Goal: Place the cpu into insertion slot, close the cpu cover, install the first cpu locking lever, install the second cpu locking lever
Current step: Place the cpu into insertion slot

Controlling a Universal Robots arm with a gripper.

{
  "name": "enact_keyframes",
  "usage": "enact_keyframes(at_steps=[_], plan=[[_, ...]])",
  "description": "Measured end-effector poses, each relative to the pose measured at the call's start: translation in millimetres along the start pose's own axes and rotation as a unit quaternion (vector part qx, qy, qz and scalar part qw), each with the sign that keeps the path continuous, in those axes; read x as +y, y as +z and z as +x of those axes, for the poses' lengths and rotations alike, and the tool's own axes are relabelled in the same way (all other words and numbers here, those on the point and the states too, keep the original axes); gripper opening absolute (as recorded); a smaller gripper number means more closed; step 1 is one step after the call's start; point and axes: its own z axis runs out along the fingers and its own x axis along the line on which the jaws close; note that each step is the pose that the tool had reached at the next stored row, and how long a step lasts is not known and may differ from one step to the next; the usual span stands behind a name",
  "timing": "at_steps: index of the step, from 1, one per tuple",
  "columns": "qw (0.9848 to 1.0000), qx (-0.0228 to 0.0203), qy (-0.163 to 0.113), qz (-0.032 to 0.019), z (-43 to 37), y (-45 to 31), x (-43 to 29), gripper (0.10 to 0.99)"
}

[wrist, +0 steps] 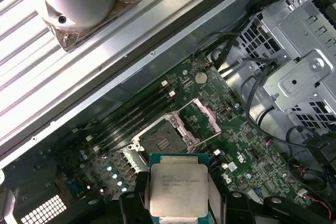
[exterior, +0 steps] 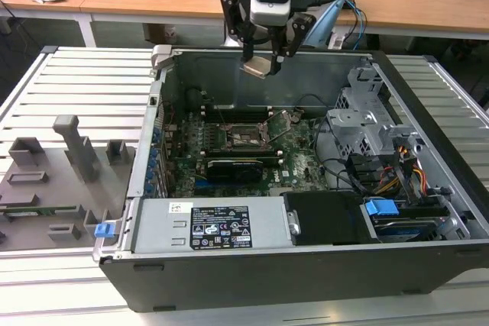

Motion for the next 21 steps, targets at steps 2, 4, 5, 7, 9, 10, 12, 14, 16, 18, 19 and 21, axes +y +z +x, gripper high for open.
enact_keyframes(at_steps=[2,4,5,7,9,10,12,14,16,18,19,21], plan=[[1.0,-0.0007,0.008,-0.0002,0.0,0.2,0.0,0.537],[0.9998,-0.0016,0.017,-0.0004,0.0,0.4,0.0,0.537],[0.9998,-0.002,0.022,-0.0005,0.0,0.5,0.0,0.537],[0.9996,-0.0024,0.027,-0.0006,0.0,0.6,-0.1,0.537],[0.9994,-0.003,0.034,-0.0007,0.0,0.7,-0.1,0.537],[0.9994,-0.0032,0.036,-0.0007,0.0,0.7,-0.1,0.537],[0.9992,-0.0036,0.04,-0.0008,0.0,0.7,-0.1,0.537],[0.9989,-0.0042,0.046,-0.0009,0.0,0.8,-0.1,0.537],[0.9987,-0.0045,0.05,-0.001,0.0,0.9,-0.1,0.537],[0.9984,-0.0052,0.057,-0.0011,0.1,0.9,-0.2,0.537],[0.9982,-0.0054,0.059,-0.0012,0.1,0.9,-0.2,0.537],[0.998,-0.0057,0.064,-0.0013,0.1,1.0,-0.2,0.537]])
